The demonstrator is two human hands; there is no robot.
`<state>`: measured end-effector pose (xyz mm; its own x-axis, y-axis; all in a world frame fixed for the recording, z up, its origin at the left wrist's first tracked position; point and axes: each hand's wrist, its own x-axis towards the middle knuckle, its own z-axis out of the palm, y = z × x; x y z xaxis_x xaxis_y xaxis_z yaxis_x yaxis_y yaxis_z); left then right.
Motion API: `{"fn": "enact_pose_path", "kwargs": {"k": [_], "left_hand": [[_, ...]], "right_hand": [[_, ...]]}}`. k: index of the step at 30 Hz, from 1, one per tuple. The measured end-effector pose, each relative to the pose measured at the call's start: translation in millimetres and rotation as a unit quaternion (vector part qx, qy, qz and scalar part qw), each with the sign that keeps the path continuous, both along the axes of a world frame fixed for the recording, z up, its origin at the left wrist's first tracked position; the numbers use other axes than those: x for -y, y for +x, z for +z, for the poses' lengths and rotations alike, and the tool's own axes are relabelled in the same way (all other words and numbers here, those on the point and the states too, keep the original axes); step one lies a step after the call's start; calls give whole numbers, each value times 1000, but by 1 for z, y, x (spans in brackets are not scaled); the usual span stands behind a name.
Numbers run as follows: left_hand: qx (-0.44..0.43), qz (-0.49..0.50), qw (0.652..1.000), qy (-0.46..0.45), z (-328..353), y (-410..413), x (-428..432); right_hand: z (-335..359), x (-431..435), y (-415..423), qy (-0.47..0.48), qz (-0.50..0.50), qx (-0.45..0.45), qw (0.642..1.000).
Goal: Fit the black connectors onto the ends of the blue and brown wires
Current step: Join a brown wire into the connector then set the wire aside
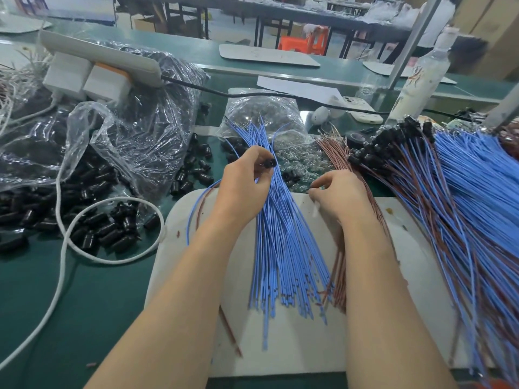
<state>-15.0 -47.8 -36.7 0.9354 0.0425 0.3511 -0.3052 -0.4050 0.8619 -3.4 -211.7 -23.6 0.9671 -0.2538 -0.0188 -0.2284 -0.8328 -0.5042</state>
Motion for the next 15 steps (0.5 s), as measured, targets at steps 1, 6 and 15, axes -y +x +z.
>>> {"fn": "enact_pose_path", "kwargs": {"k": [1,6,15], "left_hand": [[-1,0,1000,1,0,0,0],[0,-2,1000,-2,-1,1,-1],[14,-1,1000,-1,-3,3,-1]], "right_hand": [[0,-1,0,-2,0,0,1000],[1,-3,-1,62,6,70,996],[9,-12,-5,251,94,185,945]]}}
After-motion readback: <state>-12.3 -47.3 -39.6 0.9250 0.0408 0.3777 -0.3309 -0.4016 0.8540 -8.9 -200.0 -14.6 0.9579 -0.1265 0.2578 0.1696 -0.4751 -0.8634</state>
